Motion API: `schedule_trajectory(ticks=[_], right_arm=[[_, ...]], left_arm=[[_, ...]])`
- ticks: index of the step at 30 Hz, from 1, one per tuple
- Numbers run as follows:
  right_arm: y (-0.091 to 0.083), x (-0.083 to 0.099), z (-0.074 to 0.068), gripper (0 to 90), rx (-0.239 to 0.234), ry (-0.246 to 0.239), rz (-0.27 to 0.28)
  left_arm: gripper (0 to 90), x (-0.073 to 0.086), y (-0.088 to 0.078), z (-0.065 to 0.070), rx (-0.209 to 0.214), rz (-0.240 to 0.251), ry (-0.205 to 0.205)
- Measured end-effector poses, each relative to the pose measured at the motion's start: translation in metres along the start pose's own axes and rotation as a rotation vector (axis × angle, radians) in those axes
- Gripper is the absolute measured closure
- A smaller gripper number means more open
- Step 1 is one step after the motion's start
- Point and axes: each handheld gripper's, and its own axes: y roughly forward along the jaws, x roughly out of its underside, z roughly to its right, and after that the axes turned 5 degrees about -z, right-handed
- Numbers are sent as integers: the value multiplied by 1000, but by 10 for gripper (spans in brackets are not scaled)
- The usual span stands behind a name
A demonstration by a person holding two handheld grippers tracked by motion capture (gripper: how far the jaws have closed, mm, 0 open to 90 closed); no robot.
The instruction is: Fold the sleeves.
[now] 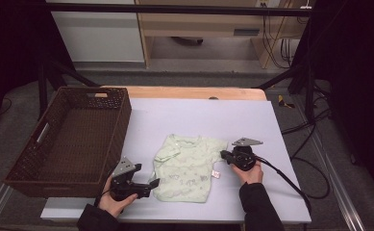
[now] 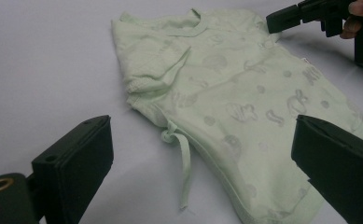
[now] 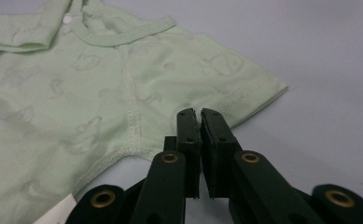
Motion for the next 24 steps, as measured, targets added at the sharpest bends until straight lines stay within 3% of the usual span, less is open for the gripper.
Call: schedule_trajectory(ticks=[8, 13, 24], right_arm=[[-15, -5, -3, 879, -30, 11, 69], [-23, -11, -9, 880, -42, -25, 106], [-16, -20, -31, 881, -53, -104, 86]], left_arm=[[51, 0, 0, 0, -1, 2, 0], [51, 0, 0, 0, -1, -1, 0], [51, 0, 1, -1, -1, -6, -2]])
